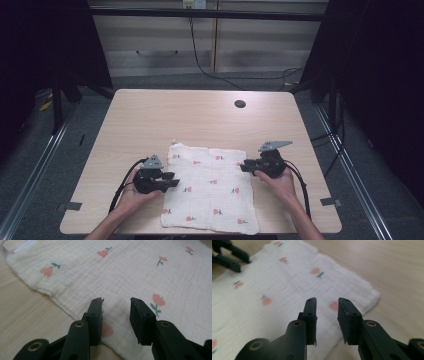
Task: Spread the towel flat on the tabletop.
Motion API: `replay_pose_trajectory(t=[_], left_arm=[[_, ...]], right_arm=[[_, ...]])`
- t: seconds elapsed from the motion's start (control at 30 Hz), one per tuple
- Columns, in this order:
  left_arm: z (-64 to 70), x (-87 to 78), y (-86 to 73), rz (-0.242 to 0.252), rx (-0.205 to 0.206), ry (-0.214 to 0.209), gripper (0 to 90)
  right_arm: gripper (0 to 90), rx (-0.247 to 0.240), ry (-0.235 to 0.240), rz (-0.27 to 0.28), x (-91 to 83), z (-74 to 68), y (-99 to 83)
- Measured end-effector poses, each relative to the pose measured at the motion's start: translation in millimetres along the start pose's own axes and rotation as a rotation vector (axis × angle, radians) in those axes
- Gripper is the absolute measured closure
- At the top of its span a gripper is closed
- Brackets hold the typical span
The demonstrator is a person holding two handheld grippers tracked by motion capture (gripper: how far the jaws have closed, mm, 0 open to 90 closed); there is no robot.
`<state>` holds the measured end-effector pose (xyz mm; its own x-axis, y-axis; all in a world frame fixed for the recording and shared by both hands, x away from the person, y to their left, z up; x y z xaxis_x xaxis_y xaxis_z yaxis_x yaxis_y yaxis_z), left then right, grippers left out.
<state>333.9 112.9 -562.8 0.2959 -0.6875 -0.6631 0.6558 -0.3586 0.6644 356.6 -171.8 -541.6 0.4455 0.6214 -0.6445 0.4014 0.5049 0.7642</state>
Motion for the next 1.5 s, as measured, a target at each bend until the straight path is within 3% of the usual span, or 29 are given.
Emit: replay_pose_trajectory(t=[0.13,0.47,0.63,0.73,0.83,0.93,1.0,1.1,1.2,1.33,1.5], left_arm=[[0.1,-1.1,-1.9,-0.003,0.033,-0.019,61.3],[-0.3,-1.6,-3.0,0.012,0.029,-0.018,61.3],[-1.2,-1.8,-2.9,0.021,0.001,-0.034,61.7],[-1.4,-2.0,-3.1,0.022,0.004,-0.033,61.7],[-2.2,-2.2,-2.4,0.018,-0.020,-0.043,61.3],[-3.2,-2.7,-1.5,0.012,-0.060,-0.076,59.8],[-5.4,-3.5,-0.9,0.011,-0.110,-0.103,59.6],[-7.2,-4.6,-0.3,0.010,-0.134,-0.119,59.2],[-4.8,-10.8,1.5,0.015,-0.115,-0.130,59.3],[-6.6,-24.6,14.9,0.068,-0.084,-0.079,56.4],[-32.8,-28.9,45.2,0.143,-0.123,-0.003,55.9]], right_arm=[[70.2,0.003,-0.052,-0.020,12.2,26.5,6.0],[66.3,0.040,-0.081,-0.043,39.5,55.1,7.7],[66.9,0.046,-0.073,-0.065,41.5,55.7,3.5],[75.5,0.034,-0.061,-0.055,41.6,54.0,2.6],[84.8,0.032,-0.050,-0.062,41.7,51.0,1.9],[87.2,0.031,-0.045,-0.055,41.9,49.9,2.9],[87.6,0.039,-0.048,-0.037,39.3,50.6,5.5],[87.9,0.041,-0.061,-0.016,35.0,52.7,8.5],[88.0,0.037,-0.059,-0.008,32.6,50.7,10.0],[88.0,0.037,-0.046,0.014,27.5,43.5,15.4],[87.9,0.041,-0.040,0.019,28.6,39.5,15.9]])
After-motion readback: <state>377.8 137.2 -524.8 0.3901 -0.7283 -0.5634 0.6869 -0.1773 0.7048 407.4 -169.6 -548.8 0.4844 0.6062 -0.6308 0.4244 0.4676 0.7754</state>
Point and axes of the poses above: each handheld gripper's, and its own axes: x roughly forward along the jaws, y roughly out of its top, z roughly to its right, the point moved 9 cm from there along x, roughly forward along the jaws, and after that the axes turned 15 degrees about -x, right-handed, at the moved point
